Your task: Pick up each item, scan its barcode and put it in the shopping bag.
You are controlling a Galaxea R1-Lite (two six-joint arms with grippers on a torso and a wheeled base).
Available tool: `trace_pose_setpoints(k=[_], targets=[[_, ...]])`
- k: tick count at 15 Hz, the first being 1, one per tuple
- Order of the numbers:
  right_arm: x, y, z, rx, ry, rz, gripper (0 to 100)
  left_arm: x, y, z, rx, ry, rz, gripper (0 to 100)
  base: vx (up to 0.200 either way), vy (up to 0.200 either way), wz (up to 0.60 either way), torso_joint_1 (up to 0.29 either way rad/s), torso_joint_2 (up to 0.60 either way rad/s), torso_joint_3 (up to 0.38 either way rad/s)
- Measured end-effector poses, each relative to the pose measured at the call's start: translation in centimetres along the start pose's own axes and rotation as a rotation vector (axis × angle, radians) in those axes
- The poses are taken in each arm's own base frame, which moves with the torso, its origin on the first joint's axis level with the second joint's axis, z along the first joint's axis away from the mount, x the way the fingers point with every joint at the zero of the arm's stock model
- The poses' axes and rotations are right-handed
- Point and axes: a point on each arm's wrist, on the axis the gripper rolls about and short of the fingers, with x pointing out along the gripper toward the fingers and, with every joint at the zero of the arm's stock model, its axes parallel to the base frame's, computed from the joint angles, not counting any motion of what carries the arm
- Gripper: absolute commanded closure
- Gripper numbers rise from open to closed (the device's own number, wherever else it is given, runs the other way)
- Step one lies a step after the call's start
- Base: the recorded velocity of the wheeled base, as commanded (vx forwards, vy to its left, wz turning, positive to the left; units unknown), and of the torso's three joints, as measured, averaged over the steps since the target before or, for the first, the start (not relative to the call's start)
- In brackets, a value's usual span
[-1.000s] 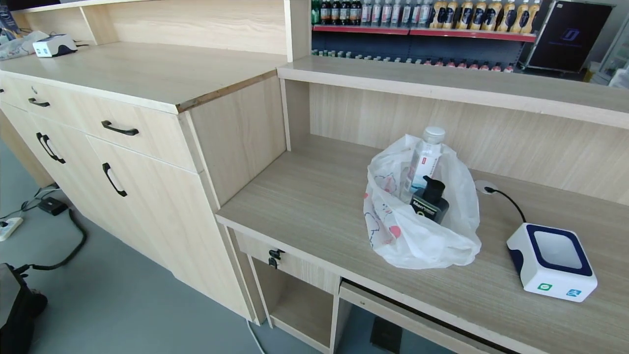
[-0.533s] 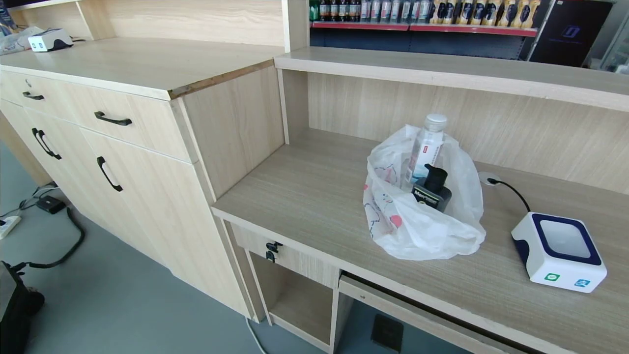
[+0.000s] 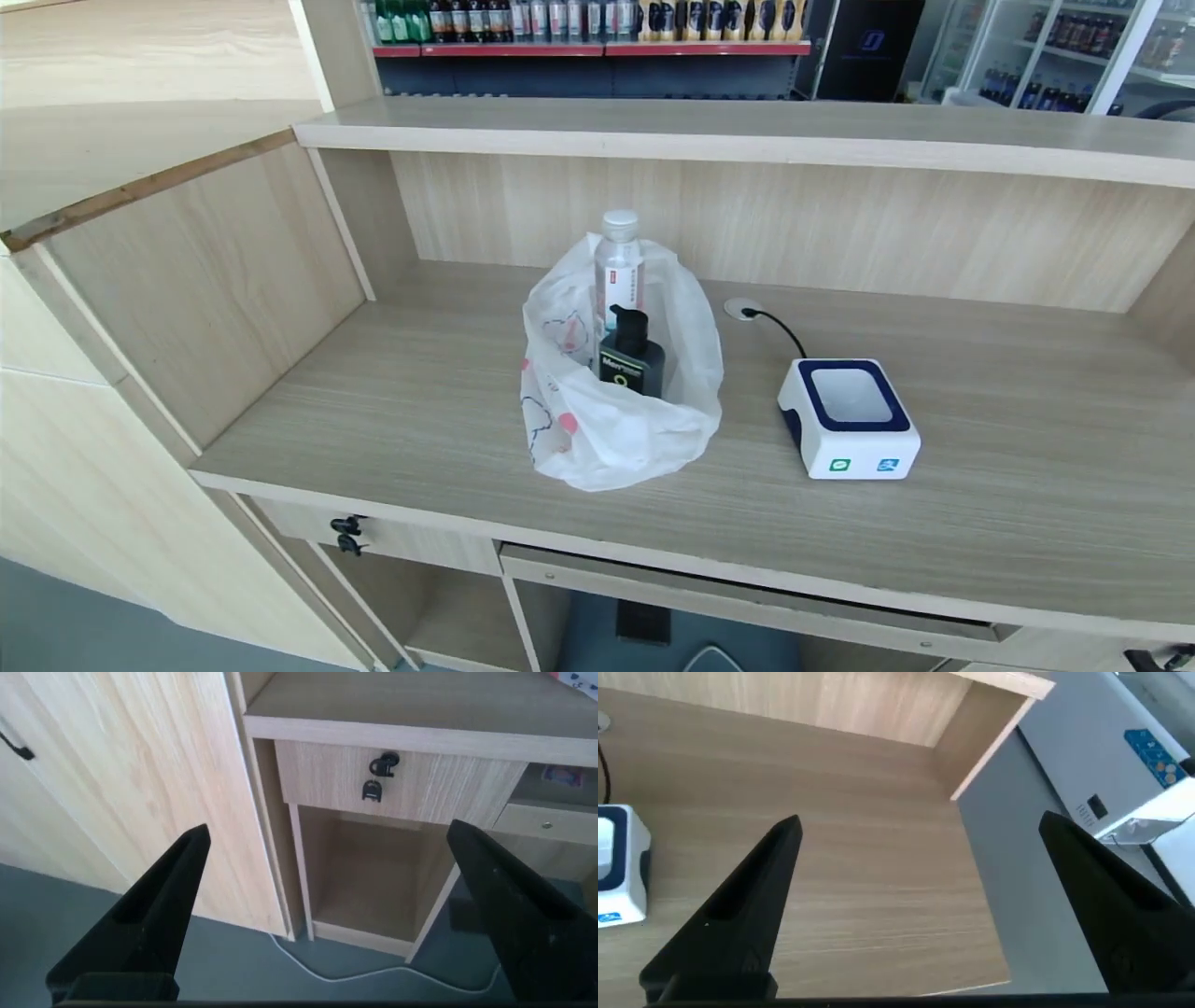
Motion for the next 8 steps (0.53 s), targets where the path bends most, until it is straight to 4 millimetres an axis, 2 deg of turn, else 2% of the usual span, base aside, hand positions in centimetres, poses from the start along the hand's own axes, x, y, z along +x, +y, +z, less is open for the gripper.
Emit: trace_pose_setpoints(k=[2, 4, 6, 8], targets=[[0.0, 0.6, -1.6, 0.050, 0.055, -0.006, 0, 0.0, 0.0, 0.0, 0.000, 0.000, 0.000, 0, 0.000, 0.000, 0.00, 0.000, 0.00, 0.000], [-0.4, 1.9, -5.0, 0.087, 0.145, 0.016, 0, 0.0, 0.0, 0.0, 0.000, 0.000, 0.000, 0, 0.000, 0.000, 0.00, 0.000, 0.00, 0.000], [-2.1, 3.2, -8.9, 0.100, 0.189, 0.038, 0, 0.0, 0.0, 0.0, 0.000, 0.000, 0.000, 0, 0.000, 0.000, 0.00, 0.000, 0.00, 0.000], [-4.3, 4.6, -12.9, 0.117, 0.162, 0.049, 0, 0.0, 0.0, 0.0, 0.000, 0.000, -0.001, 0, 0.000, 0.000, 0.00, 0.000, 0.00, 0.000]])
